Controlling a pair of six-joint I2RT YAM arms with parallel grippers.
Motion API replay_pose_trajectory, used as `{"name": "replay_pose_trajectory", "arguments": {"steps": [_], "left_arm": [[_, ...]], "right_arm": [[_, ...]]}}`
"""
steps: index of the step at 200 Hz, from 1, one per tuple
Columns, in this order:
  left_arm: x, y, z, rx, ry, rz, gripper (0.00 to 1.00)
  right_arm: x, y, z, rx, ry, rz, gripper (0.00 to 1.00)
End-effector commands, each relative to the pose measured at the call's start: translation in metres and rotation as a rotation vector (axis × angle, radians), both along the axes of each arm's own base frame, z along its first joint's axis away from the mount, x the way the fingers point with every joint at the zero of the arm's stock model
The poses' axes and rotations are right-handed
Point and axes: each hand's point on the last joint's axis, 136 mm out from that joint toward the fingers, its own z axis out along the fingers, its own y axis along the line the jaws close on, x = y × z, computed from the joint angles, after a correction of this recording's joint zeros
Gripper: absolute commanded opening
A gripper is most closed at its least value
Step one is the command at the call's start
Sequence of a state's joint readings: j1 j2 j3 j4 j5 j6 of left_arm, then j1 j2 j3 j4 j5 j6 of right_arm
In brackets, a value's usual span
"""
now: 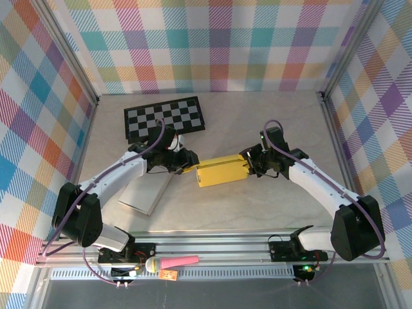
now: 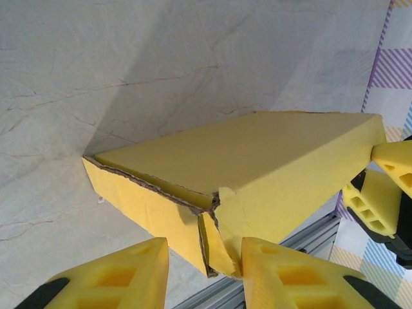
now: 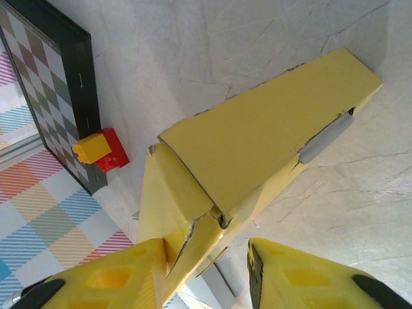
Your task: Fold the paper box
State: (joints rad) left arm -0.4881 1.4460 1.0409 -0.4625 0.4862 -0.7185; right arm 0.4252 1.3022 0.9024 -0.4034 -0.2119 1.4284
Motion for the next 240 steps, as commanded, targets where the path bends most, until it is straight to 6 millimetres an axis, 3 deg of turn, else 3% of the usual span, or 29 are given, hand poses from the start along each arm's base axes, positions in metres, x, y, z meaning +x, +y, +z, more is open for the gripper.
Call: {"name": "replay_pose_trajectory", "arguments": {"steps": [1, 95, 120, 161, 240], "left_arm": [[-0.004, 0.001, 0.000, -0.015, 0.001, -0.002, 0.33], [-0.022, 0.007, -0.032, 0.041, 0.036, -0.045, 0.20], [-0.028, 0.008, -0.041, 0.067, 0.049, -0.062, 0.19], [-0.027, 0.006, -0.035, 0.086, 0.032, -0.076, 0.17], [-0.026, -0.001, -0.033, 0.090, 0.023, -0.095, 0.17]], "right_arm": [[-0.014, -0.009, -0.017, -0.035, 0.069, -0.007, 0.39], [-0.020, -0.012, -0.021, -0.037, 0.087, -0.001, 0.42], [-0.014, -0.012, -0.005, -0.043, 0.044, 0.030, 0.45], [-0.008, -0.023, 0.026, -0.075, -0.033, 0.043, 0.48], [-0.013, -0.028, -0.012, -0.050, 0.076, -0.006, 0.42]]}}
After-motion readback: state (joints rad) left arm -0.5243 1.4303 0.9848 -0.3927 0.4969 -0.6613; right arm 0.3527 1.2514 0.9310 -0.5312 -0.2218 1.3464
